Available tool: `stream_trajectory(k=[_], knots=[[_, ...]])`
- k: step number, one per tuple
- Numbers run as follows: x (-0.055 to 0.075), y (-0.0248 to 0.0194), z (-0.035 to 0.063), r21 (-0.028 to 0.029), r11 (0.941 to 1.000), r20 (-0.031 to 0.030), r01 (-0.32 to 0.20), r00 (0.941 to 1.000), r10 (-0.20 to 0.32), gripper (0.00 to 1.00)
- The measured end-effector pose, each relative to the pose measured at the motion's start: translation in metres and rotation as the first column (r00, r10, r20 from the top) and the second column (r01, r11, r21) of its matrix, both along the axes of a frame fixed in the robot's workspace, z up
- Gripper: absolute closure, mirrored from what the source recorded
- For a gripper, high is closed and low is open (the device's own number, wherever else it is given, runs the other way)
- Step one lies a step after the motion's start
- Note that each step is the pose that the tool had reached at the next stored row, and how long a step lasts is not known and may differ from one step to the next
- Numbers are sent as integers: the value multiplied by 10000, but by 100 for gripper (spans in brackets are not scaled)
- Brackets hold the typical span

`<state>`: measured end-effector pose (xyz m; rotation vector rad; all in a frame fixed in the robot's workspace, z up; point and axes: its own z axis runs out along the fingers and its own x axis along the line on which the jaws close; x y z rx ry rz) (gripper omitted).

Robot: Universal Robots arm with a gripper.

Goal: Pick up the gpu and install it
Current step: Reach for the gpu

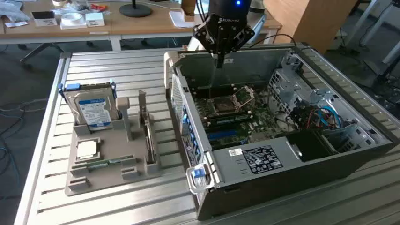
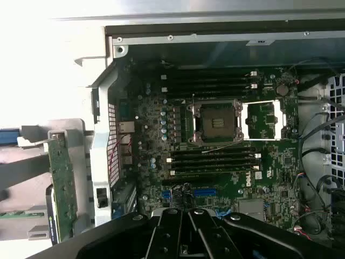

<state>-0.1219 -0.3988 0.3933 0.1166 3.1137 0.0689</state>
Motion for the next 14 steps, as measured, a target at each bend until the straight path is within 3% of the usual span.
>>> stream_trajectory(k=[14], knots=[[-23,0,-1,1,10000,1,1,10000,-1,89]])
